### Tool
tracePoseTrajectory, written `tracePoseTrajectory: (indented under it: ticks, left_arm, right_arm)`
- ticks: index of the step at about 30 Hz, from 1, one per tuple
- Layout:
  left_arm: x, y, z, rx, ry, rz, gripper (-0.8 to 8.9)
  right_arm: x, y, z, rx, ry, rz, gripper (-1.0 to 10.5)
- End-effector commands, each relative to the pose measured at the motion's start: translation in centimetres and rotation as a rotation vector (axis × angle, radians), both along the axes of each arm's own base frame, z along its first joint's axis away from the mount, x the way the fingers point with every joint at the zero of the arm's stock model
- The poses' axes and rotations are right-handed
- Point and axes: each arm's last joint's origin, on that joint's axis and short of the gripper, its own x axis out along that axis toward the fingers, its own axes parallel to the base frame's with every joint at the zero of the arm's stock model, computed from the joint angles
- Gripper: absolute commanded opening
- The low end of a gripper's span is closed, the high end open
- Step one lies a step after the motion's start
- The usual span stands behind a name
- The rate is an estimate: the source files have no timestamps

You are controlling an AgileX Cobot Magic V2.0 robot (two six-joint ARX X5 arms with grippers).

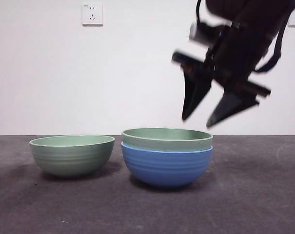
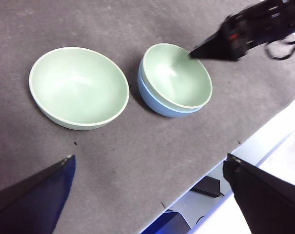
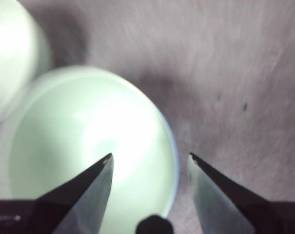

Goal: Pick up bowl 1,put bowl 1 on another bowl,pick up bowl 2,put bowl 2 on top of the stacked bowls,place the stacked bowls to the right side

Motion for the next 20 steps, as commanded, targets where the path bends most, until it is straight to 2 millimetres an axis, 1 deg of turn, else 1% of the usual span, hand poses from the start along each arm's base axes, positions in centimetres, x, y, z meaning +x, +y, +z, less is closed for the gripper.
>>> tracePoseTrajectory:
  ticks: [1, 6, 11, 15, 20]
  left_arm:
    - [1.1, 0.0, -0.1, 0.006, 0.005, 0.02, 6.87]
    - [3.8, -0.2, -0.6, 0.0, 0.028, 0.056, 6.87]
    - [7.6, -0.9, -2.0, 0.04, 0.058, 0.141, 6.87]
    - [10.7, -1.8, -3.6, 0.094, 0.109, 0.193, 6.87]
    - [14.4, -3.0, -5.8, 0.224, 0.183, 0.243, 6.87]
  right_arm:
    - [-0.8, -0.4, 2.2, 0.033, -0.061, 0.009, 2.5]
    - [-3.6, -2.1, 5.7, 0.073, -0.13, 0.007, 2.5]
    - [-7.0, -4.2, 8.7, 0.107, -0.192, 0.004, 2.5]
    - [-9.3, -5.6, 10.1, 0.123, -0.22, 0.004, 2.5]
    - [-11.4, -6.9, 10.9, 0.127, -0.229, 0.003, 2.5]
